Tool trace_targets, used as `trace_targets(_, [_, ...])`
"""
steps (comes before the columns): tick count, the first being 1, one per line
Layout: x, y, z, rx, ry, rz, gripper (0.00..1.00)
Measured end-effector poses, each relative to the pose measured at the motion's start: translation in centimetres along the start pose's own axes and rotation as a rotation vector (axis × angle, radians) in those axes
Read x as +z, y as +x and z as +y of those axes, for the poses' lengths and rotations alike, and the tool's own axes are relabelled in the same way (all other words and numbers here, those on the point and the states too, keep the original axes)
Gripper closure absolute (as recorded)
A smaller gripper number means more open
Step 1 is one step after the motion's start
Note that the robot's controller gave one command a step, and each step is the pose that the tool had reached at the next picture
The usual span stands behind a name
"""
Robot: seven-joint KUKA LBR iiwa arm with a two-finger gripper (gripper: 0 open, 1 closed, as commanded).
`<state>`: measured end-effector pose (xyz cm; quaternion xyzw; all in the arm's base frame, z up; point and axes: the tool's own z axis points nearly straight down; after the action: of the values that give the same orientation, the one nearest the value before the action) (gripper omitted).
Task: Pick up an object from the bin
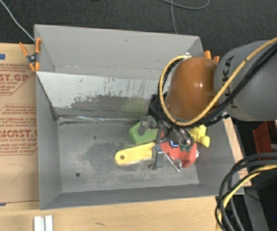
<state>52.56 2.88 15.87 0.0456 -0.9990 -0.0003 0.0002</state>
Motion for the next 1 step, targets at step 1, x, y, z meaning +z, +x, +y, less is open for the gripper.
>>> trace_targets(1, [2.46, -0.72, 0.2, -0.183, 0.0, -0.006, 0.0])
